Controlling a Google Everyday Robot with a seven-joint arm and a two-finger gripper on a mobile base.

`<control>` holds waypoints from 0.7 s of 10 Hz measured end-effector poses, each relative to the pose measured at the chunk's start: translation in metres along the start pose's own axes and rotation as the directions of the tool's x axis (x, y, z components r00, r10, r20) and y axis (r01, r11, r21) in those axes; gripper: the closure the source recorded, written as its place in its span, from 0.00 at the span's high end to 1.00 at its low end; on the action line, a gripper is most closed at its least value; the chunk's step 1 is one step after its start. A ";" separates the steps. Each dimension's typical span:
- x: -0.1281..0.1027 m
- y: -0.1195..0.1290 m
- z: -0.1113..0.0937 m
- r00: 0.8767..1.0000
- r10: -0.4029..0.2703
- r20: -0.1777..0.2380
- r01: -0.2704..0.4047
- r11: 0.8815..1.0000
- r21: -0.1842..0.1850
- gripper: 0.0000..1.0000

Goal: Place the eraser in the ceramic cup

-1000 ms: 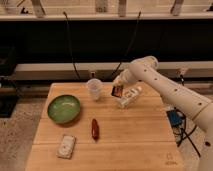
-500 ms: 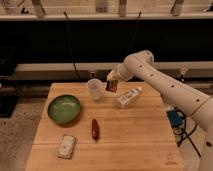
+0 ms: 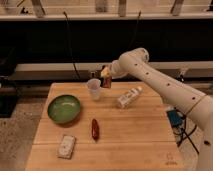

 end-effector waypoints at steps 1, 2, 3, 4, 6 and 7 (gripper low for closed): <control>0.002 -0.004 0.004 1.000 -0.001 -0.009 0.001 1.000 0.008 0.00; 0.003 -0.007 0.009 1.000 0.000 -0.019 0.000 1.000 0.015 0.00; 0.005 -0.011 0.013 1.000 0.002 -0.027 -0.001 1.000 0.023 0.00; 0.006 -0.014 0.016 0.999 0.002 -0.034 -0.001 1.000 0.028 0.00; 0.009 -0.022 0.026 0.999 0.005 -0.052 -0.003 0.999 0.042 0.00; 0.010 -0.025 0.029 0.998 0.007 -0.057 -0.004 0.999 0.046 0.00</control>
